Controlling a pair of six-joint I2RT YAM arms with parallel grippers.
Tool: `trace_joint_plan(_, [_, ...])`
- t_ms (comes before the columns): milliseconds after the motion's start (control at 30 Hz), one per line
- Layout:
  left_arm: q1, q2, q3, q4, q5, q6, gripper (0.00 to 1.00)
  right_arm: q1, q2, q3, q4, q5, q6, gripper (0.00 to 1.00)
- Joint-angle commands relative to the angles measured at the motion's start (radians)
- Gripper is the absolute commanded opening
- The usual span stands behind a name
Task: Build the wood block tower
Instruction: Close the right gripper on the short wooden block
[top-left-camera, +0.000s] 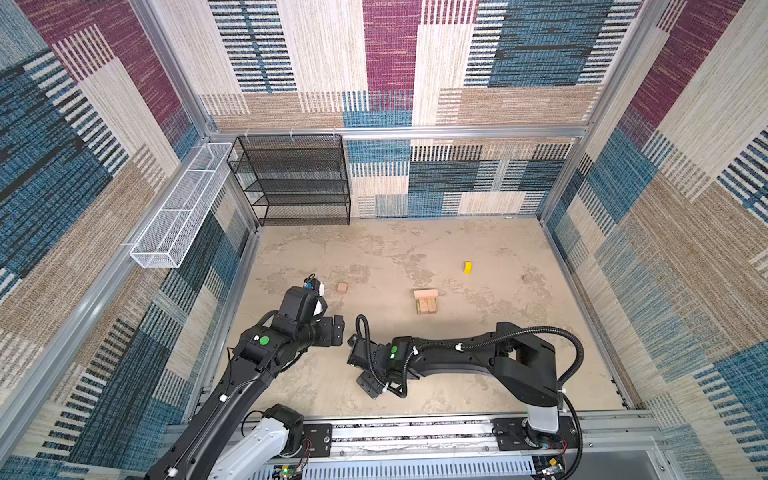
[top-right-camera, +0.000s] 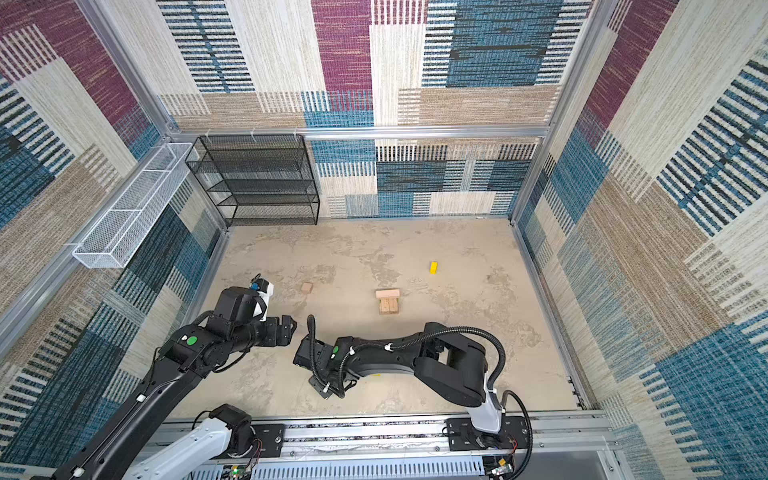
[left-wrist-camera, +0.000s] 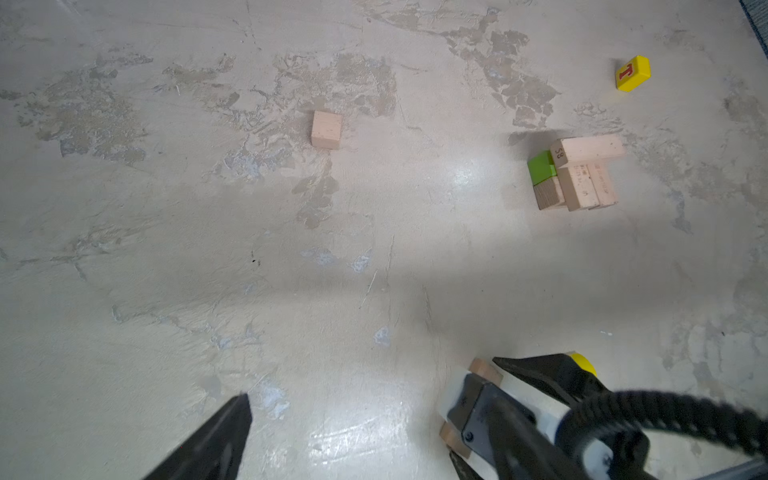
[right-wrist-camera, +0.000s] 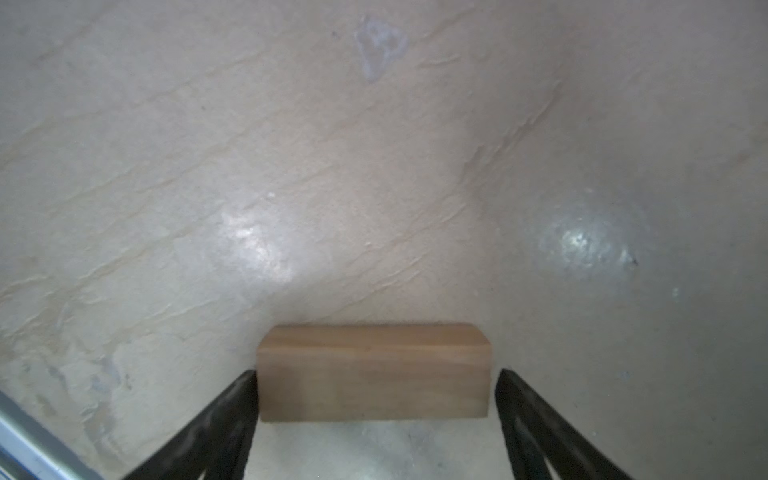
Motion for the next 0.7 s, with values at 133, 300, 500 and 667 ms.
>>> trace_joint_plan(133, [0.0, 0.001, 0.001, -0.008, 0.012, -0.006, 0.93, 0.002, -0.001, 0.007, 0.005, 0.022, -0.013, 0.83])
trace_joint_plan(300, [0.001, 0.001, 0.001, -0.007, 0.011, -0.006, 0.93, 0.002, -0.002, 0.001, 0.001, 0.018, -0.013, 0.78])
trace_joint_plan(500, [0.0, 0.0, 0.0, -0.007, 0.01, -0.007, 0.93, 0.002, -0.01, -0.009, 0.007, 0.016, -0.007, 0.71])
trace_joint_plan(667, [0.0, -0.006, 0.0, -0.006, 0.006, -0.007, 0.93, 0.001, -0.014, -0.014, 0.006, 0.017, -0.004, 0.65])
